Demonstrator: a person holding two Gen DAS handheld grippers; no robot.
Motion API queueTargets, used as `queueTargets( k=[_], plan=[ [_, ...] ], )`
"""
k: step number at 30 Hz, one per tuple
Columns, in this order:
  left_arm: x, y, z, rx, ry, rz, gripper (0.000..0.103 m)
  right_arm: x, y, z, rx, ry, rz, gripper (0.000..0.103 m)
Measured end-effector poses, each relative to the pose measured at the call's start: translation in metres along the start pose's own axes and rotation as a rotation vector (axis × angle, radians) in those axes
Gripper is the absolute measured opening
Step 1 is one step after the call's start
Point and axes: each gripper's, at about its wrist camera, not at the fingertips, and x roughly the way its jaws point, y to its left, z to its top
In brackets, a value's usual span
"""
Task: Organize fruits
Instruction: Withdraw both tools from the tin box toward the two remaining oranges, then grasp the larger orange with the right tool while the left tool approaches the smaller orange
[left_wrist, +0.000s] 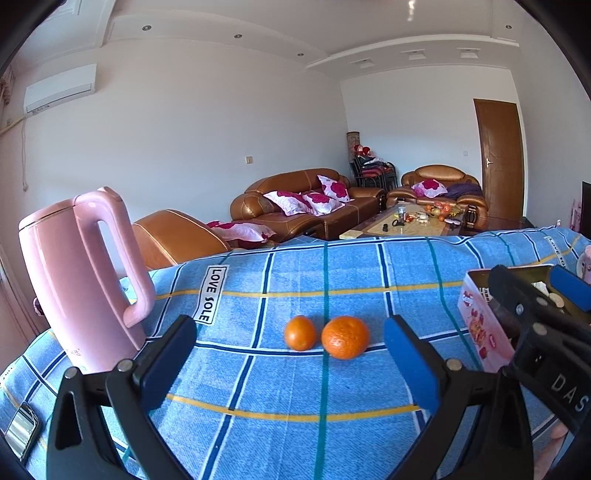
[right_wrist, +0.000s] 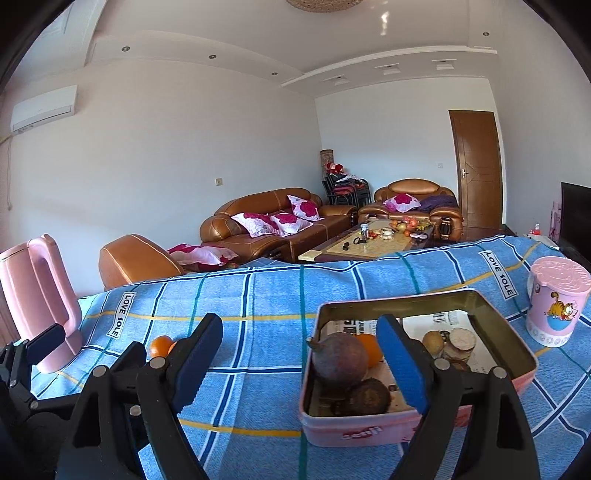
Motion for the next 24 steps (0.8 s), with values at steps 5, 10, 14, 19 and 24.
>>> queueTargets(
  k=[5,10,14,19,24],
  plan=[
    [0.021,0.030,0.001,-0.018,0.055,0.072,0.103,0.014,0.016,0.000,-0.025,0.030,0.019,0.087],
    [0.041,0.068,-0.003,-0.119,0.130,0.158,0.103,0.037,0.033,-0.001,-0.085,0.132,0.064,0.086],
    [0.050,0.083,-0.007,-0.143,0.174,0.216,0.103,0.061,0.043,-0.005,-0.099,0.241,0.143,0.086],
    [0.057,0.093,-0.012,-0.151,0.227,0.238,0.103,0.094,0.065,-0.016,-0.124,0.392,0.249,0.080],
    [0.061,0.096,-0.015,-0.145,0.256,0.229,0.103,0.131,0.088,-0.027,-0.144,0.519,0.293,0.065]
  ],
)
